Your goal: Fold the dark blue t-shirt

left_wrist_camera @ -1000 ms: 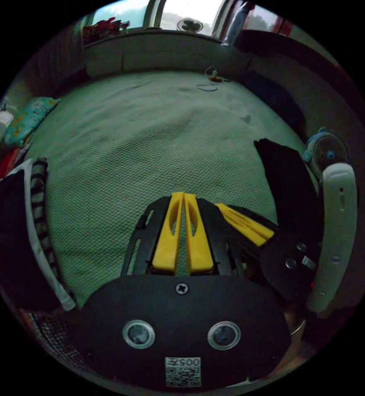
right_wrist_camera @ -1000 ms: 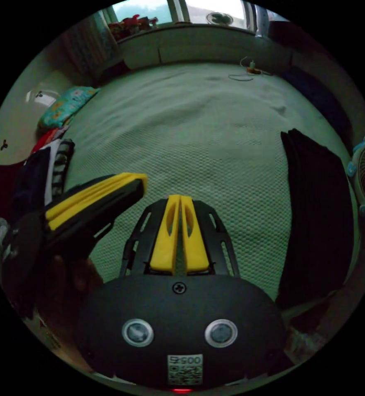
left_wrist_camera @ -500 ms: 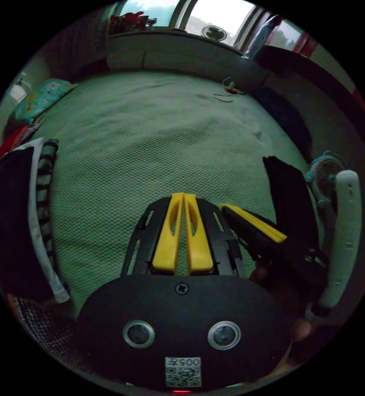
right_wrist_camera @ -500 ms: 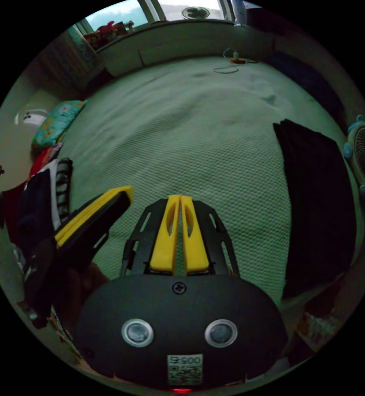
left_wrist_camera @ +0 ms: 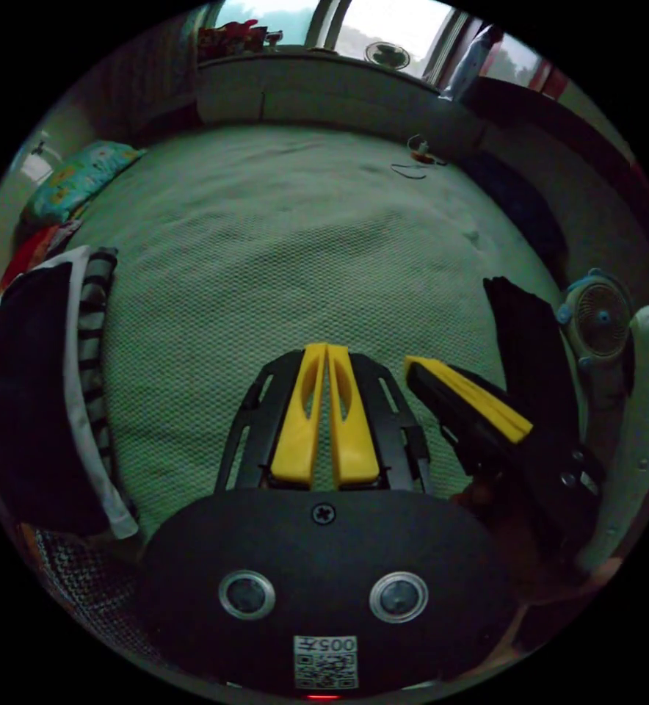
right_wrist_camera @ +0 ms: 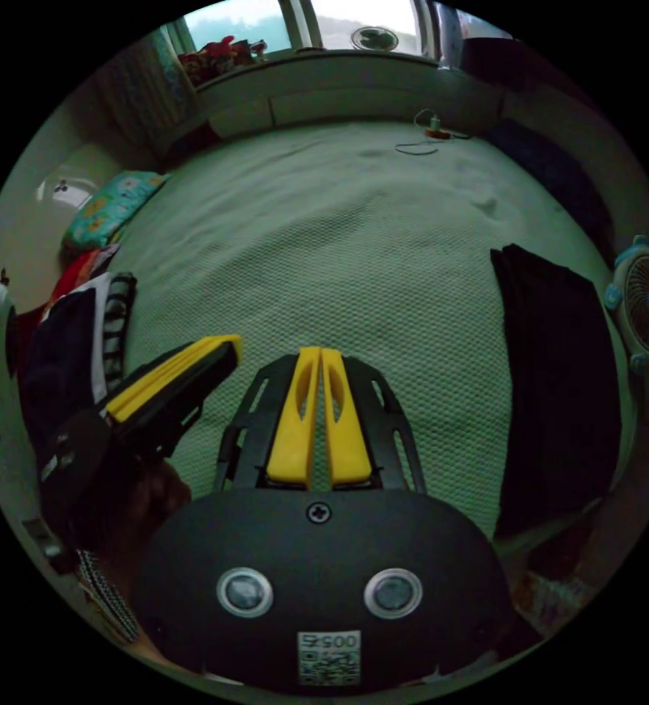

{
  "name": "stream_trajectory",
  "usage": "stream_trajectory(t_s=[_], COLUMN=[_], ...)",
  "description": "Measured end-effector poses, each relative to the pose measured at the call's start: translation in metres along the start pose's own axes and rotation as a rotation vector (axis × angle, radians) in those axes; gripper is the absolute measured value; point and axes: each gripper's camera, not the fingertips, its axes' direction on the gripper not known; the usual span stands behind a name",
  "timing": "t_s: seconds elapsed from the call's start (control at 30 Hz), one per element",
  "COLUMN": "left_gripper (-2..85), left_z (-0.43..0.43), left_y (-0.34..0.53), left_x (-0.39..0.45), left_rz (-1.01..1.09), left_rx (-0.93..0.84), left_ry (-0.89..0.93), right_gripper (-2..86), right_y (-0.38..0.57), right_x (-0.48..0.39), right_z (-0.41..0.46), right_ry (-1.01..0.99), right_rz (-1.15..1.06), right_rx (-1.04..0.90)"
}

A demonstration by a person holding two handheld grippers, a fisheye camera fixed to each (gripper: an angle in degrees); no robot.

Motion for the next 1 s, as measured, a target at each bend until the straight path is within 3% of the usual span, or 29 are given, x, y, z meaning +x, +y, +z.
stream_trajectory(t_s=[0.13,0.33,0.63,1.0], left_gripper=[0.0,0.0,0.2,0.1], left_z=[0.006,0.008,0.01,0.003], left_y=[-0.001,-0.003,0.001,0.011], left_x=[0.024,0.049,0.087,0.102], left_rz=[-0.012,-0.106,-0.087,-0.017], left_rx=[-0.008,-0.039,-0.051,-0.012], left_ry=[-0.13,-0.147,-0.251,-0.09], right_gripper=[-1.1,-1.1,-1.2,-1.2], right_y=[-0.001,0.0,0.006,0.016], right_x=[0.003,0.006,0.011,0.002], right_z=[0.002,-0.008,-0.024,-0.042], right_ry=[-0.046,-0.034,0.027,0.107], right_rz=[0.003,0.018,0.074,0.074], right_rx=[-0.026,0.006,0.08,0.137])
